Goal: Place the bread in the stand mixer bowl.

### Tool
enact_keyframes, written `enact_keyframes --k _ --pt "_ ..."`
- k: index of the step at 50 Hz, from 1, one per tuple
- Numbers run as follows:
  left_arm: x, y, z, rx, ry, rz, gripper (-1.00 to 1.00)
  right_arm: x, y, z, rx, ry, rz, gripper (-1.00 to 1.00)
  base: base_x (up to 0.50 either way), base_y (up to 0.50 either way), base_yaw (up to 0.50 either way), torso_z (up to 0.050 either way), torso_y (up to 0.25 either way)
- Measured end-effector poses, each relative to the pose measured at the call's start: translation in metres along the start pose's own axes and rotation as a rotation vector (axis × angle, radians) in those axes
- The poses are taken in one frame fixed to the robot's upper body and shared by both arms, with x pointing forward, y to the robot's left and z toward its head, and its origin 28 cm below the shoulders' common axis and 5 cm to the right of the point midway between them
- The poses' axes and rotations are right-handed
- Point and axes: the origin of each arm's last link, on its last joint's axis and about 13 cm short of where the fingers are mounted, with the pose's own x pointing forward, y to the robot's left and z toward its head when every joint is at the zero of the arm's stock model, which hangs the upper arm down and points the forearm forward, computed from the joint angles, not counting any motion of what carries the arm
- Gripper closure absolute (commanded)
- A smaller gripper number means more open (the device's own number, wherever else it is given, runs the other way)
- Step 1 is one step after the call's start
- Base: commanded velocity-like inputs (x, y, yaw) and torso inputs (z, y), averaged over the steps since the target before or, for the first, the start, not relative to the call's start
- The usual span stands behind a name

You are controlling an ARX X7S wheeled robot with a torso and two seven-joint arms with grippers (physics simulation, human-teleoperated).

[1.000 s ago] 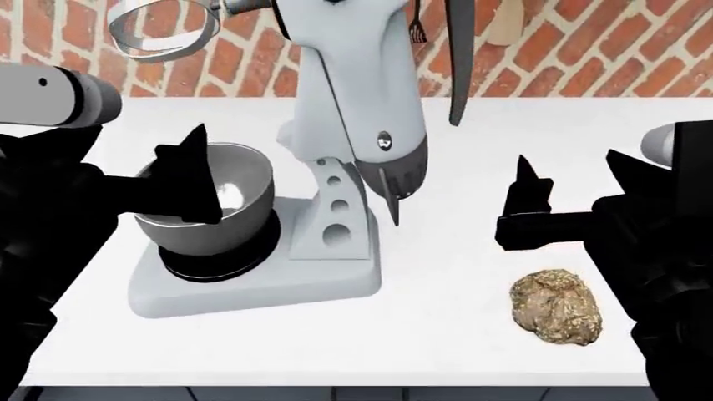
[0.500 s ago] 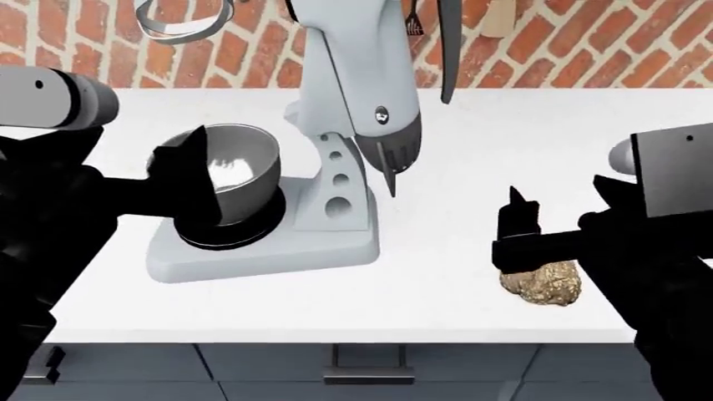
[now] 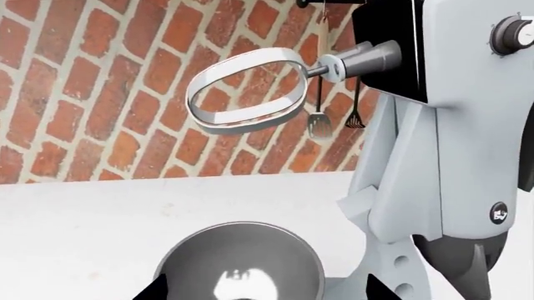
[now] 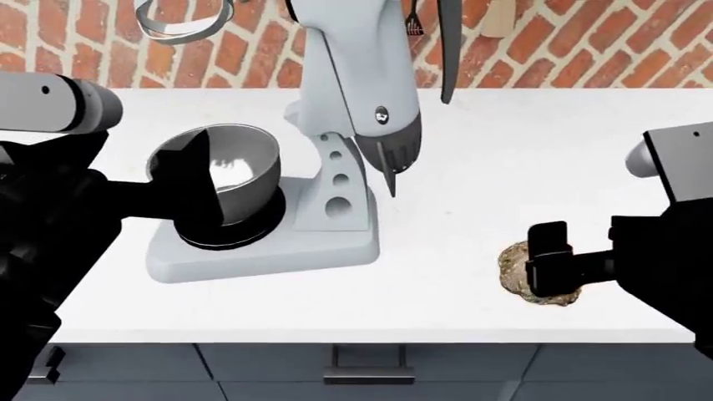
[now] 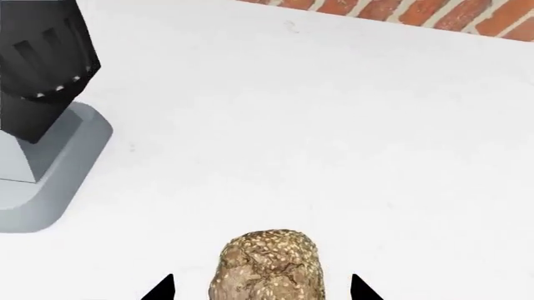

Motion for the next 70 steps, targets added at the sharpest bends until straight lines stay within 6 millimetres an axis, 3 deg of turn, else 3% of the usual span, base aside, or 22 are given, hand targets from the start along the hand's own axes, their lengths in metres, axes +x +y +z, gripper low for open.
enact_keyframes --k 33,70 --pt "0.0 0.0 -0.001 0.001 0.003 -0.002 -1.0 0.037 -0.01 -0.015 0.027 0.153 -0.021 -1.0 0.0 0.0 0.0 0.0 0.0" --pt "0.001 0.001 -0.002 0.001 0.006 -0.003 -1.0 0.057 -0.005 -0.024 0.016 0.19 0.029 -1.0 0.0 0.0 0.0 0.0 0.0"
